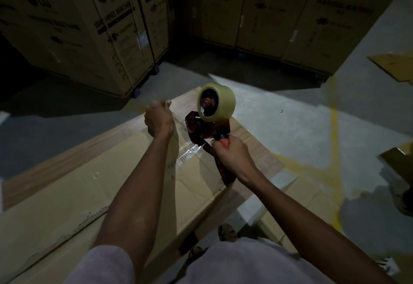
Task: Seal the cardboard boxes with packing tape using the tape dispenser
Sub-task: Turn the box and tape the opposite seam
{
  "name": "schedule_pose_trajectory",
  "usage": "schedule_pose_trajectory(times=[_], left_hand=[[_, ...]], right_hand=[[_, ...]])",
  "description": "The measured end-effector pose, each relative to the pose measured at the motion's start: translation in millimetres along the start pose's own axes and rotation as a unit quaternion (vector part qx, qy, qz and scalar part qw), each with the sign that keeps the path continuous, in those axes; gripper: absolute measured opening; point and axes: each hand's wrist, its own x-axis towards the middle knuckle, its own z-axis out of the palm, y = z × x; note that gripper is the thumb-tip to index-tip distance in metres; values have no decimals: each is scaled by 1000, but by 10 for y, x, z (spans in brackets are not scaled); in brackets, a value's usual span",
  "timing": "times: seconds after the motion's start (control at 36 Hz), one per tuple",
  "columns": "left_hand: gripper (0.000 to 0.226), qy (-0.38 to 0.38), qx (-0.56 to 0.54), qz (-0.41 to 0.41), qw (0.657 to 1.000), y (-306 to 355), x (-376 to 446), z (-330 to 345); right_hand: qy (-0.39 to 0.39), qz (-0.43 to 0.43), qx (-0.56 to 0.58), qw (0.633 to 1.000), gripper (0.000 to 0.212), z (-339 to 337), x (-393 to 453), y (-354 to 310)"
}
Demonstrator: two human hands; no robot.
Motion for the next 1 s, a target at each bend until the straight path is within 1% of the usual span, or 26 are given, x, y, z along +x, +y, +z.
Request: schedule_pose_trajectory(times=[0.08, 0.11, 0.17, 0.25, 0.28, 0.36, 0.42, 0.44, 0.5, 0.56, 0.75, 0.92, 1.0], left_hand=[[25, -4, -15, 56, 998, -36, -92, -16], [25, -12, 1, 77, 997, -75, -147, -6], [28, -18, 44, 91, 995, -153, -283, 15], [29, 0, 110, 123, 986, -215, -412, 32], [31, -13, 139, 132, 981, -230, -404, 34], [30, -60, 155, 123, 978, -233, -313, 7], [26, -67, 166, 119, 977, -189, -282, -16], [27, -68, 190, 125, 972, -167, -286, -24], [33, -76, 257, 141, 953, -145, -302, -36], [41, -93, 285, 143, 943, -149, -298, -62], [44, -95, 260, 129, 952, -207, -285, -61], [44, -95, 230, 124, 961, -254, -279, -27], [43, -85, 220, 124, 964, -225, -307, -46]], right_hand=[[-8, -6, 0, 1000, 22, -14, 2, 1], [-10, -8, 0, 1000, 21, -15, 2, 1], [-16, -13, 1, 1000, 20, -13, 10, 3], [-23, -18, -5, 1000, 20, -26, 30, 2], [-24, -20, -11, 999, 20, -39, 39, -1], [-24, -31, -38, 999, 22, -96, 85, -27], [-30, -40, -62, 997, 22, -149, 130, -57], [-36, -43, -71, 996, 22, -172, 147, -70], [-52, -51, -77, 994, 20, -206, 163, -95], [-58, -59, -88, 993, 21, -233, 160, -115], [-49, -59, -84, 994, 19, -288, 128, -145], [-50, -43, -67, 996, 13, -354, -36, 68], [-45, -30, -64, 996, 21, -366, -117, 154]])
